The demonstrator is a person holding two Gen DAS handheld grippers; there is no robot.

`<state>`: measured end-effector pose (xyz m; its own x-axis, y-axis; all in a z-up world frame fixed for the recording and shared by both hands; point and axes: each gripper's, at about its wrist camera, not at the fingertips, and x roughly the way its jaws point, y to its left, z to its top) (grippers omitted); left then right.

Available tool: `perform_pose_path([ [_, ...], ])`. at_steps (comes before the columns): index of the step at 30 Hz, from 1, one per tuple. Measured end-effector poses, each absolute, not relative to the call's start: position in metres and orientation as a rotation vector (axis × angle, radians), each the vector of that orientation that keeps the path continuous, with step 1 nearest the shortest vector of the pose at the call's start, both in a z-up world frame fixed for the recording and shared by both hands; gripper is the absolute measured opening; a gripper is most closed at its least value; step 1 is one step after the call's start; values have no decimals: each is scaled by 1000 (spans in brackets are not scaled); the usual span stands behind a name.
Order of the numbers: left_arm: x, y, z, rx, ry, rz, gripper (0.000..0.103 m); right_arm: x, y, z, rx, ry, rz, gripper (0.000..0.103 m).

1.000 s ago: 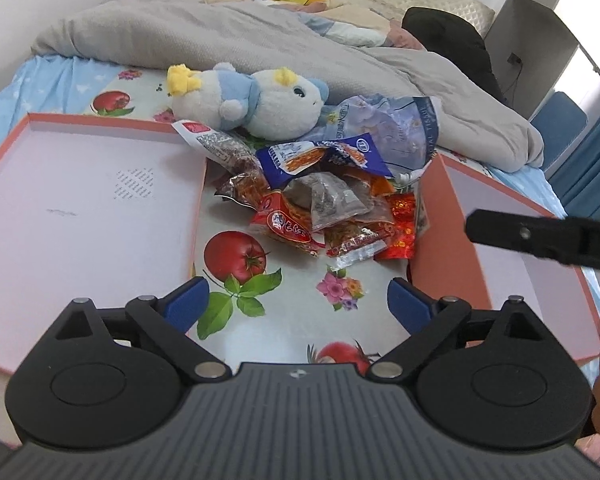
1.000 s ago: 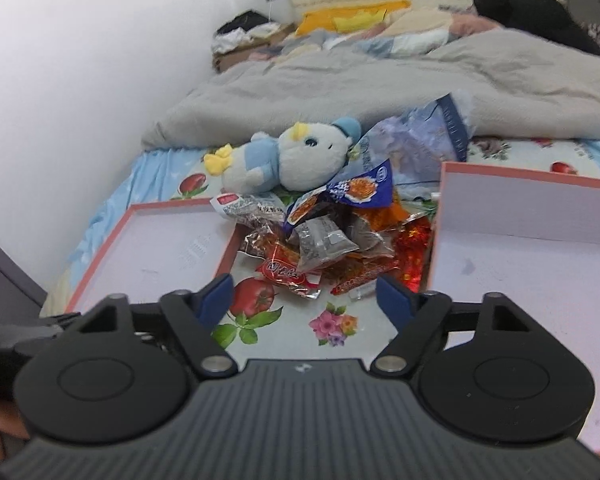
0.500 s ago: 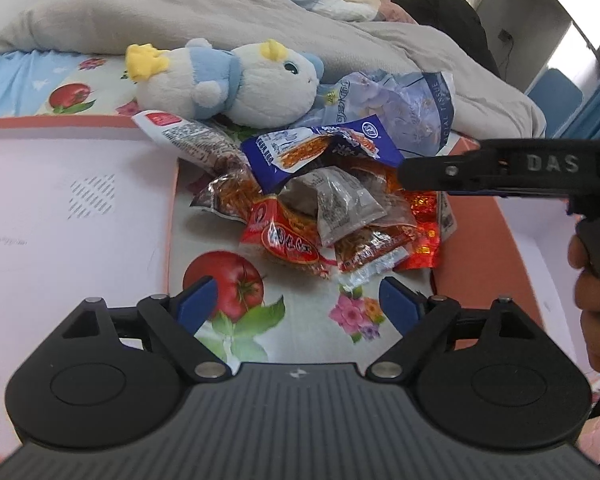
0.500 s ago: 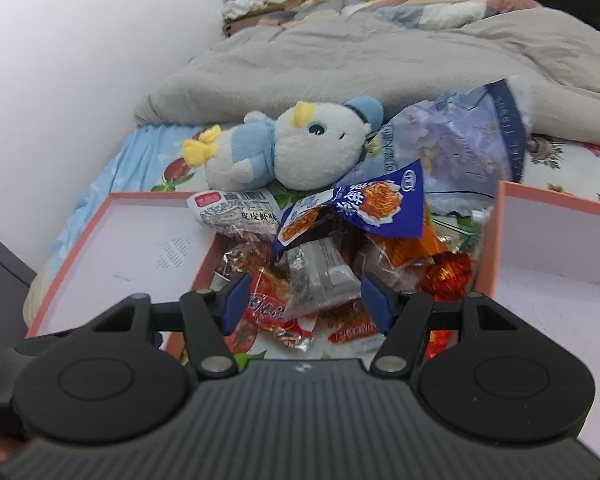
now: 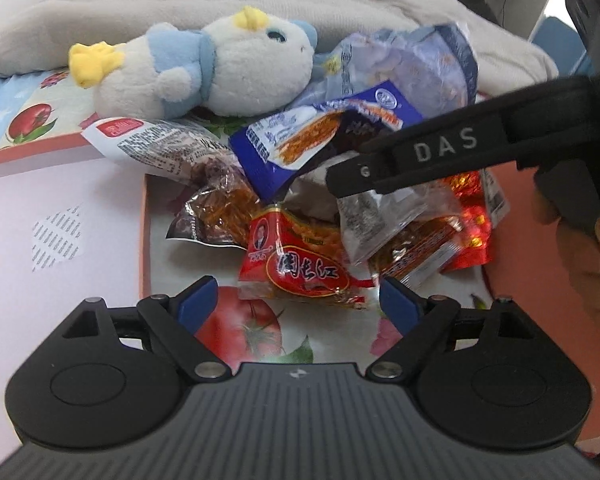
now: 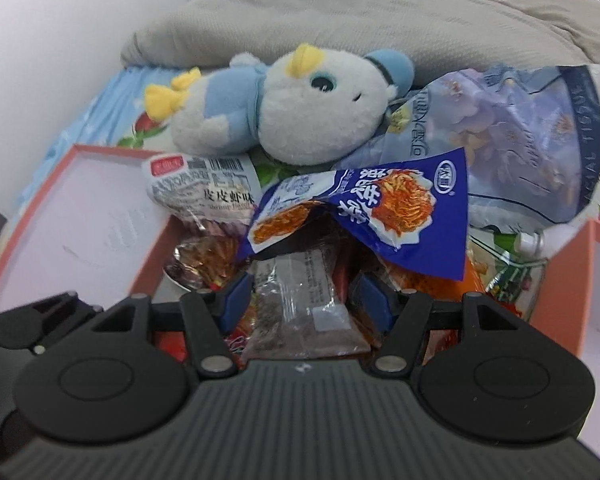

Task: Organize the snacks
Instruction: 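Reach the right tool into the snack pile and grasp a clear seed packet, then grasp a small red snack stick with the left tool while the right tool lifts its packet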

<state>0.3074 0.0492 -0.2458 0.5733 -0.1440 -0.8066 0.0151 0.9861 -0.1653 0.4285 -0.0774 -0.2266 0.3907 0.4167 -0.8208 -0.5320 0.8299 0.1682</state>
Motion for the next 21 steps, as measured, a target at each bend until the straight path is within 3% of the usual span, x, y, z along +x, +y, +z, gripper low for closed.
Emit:
perform_pose_path([
  [8, 320, 43, -258, -99, 950, -112, 91, 439, -68, -246, -171, 1044, 632, 61],
  [13, 326, 39, -263, -95, 966, -112, 89, 438, -65, -250, -179, 1038, 644, 52],
  [18, 329, 38, -266, -104, 999, -114, 70, 434, -68, -245, -178, 1027, 637, 47],
  [21, 325, 40, -264, -128, 990, -112, 65, 432, -73, -242, -164, 1031, 619, 47],
])
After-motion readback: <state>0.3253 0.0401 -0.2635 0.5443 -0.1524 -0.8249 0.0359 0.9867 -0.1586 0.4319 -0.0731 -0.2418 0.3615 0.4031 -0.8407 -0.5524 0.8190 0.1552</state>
